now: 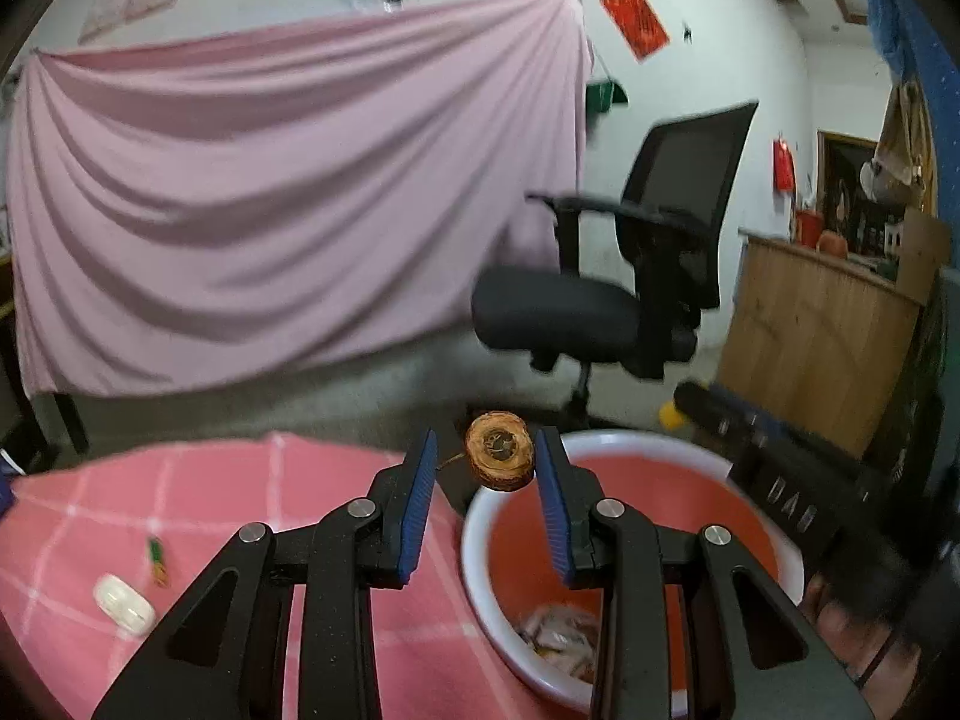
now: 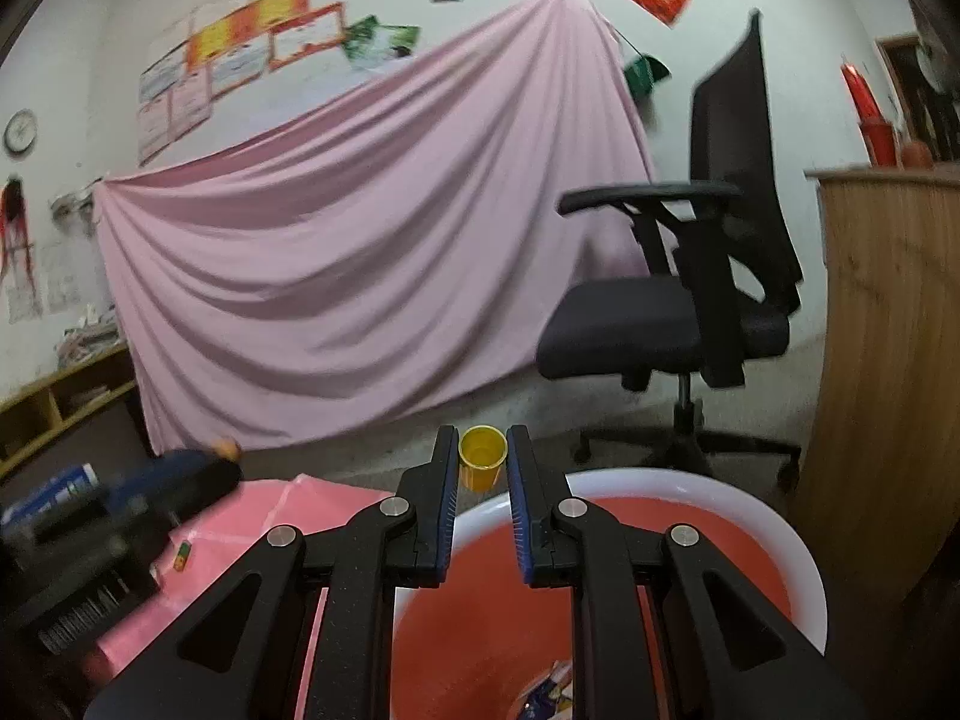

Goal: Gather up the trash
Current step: 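Lift both held items and carry them over the red basin, then open both tools to drop the nut shell and tube into the basin, then move both open tools back to the white case and green battery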

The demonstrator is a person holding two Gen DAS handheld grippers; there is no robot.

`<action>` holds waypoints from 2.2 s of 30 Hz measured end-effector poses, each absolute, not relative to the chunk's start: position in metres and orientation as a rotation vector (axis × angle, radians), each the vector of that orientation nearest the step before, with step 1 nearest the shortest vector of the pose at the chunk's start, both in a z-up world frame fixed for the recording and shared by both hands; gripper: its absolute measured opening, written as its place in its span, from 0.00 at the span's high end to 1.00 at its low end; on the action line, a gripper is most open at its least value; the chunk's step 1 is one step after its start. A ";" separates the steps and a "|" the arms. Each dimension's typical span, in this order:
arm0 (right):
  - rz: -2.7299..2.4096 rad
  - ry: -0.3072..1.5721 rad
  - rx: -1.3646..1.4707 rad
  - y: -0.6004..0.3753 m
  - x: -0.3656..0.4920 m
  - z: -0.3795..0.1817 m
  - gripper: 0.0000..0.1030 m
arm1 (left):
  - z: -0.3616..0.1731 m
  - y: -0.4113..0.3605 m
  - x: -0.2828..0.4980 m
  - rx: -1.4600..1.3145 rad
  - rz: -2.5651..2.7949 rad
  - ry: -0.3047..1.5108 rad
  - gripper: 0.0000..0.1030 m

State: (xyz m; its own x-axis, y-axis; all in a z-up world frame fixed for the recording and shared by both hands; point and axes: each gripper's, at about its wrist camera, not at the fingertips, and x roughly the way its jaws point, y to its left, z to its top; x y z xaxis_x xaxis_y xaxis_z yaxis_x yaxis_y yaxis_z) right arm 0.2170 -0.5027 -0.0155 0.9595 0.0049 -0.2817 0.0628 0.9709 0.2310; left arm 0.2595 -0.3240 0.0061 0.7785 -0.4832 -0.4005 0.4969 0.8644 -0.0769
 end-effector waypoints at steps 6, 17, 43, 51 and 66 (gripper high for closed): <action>-0.060 0.335 0.281 -0.516 0.219 -0.021 0.86 | -0.005 -0.339 0.275 0.024 -0.578 0.542 0.72; -0.098 0.395 0.305 -0.526 0.226 -0.029 0.83 | -0.009 -0.335 0.279 -0.008 -0.618 0.603 0.71; -0.072 0.239 0.304 -0.507 0.221 -0.004 0.15 | 0.023 -0.235 0.267 -0.129 -0.419 0.471 0.17; -0.014 0.066 0.298 -0.466 0.214 0.019 0.00 | 0.042 -0.165 0.239 -0.142 -0.228 0.261 0.03; 0.153 -0.022 0.118 -0.365 0.217 0.028 0.00 | 0.022 -0.048 0.206 -0.152 -0.006 0.179 0.03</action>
State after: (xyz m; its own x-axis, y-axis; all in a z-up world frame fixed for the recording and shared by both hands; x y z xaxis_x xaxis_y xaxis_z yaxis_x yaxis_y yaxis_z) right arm 0.2171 -0.3647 0.0278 0.9880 0.1510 0.0312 -0.1536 0.9814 0.1153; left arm 0.2065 -0.0481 0.0221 0.9840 -0.0200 -0.1771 -0.0072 0.9885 -0.1512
